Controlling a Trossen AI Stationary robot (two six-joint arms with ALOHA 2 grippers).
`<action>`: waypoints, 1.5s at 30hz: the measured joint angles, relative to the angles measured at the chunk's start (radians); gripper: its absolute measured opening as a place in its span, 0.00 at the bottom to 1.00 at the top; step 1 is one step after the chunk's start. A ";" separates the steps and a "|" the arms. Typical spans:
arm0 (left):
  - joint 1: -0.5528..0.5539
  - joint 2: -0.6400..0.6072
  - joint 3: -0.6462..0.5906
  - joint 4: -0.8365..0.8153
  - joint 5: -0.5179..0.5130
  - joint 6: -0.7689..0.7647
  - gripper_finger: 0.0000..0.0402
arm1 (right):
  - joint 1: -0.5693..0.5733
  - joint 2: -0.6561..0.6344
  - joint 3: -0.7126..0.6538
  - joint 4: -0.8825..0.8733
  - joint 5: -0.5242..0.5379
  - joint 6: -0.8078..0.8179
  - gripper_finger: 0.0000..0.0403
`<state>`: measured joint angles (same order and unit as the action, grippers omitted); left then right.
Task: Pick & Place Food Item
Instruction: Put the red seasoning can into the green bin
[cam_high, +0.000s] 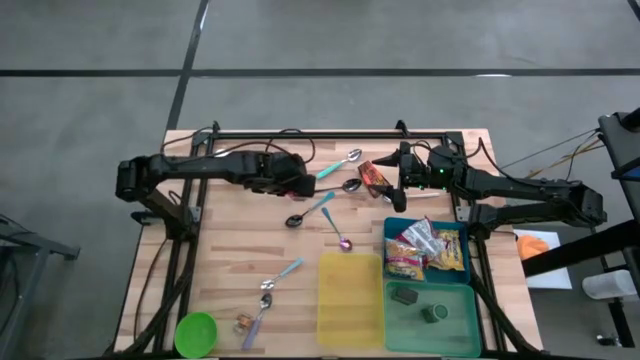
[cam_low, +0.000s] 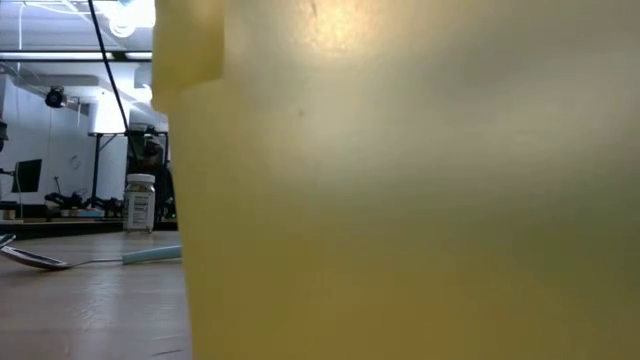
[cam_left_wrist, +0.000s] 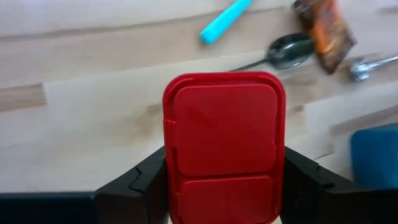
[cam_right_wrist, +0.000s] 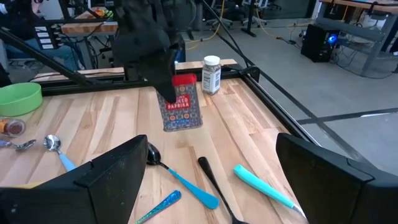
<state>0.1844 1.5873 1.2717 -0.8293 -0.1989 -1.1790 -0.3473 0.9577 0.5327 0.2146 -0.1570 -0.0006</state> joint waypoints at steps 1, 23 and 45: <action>-0.006 0.006 0.017 0.002 -0.007 0.000 0.52 | 0.000 0.000 0.000 0.000 0.000 0.000 0.87; -0.091 0.452 0.536 -0.022 0.084 0.259 0.52 | 0.000 0.002 0.000 0.000 0.000 0.000 0.87; -0.094 0.690 0.627 0.038 0.155 0.293 0.52 | -0.001 0.008 -0.002 -0.008 0.005 -0.003 0.87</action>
<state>0.0904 2.2772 1.8988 -0.7918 -0.0437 -0.8860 -0.3481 0.9661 0.5304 0.2068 -0.1516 -0.0033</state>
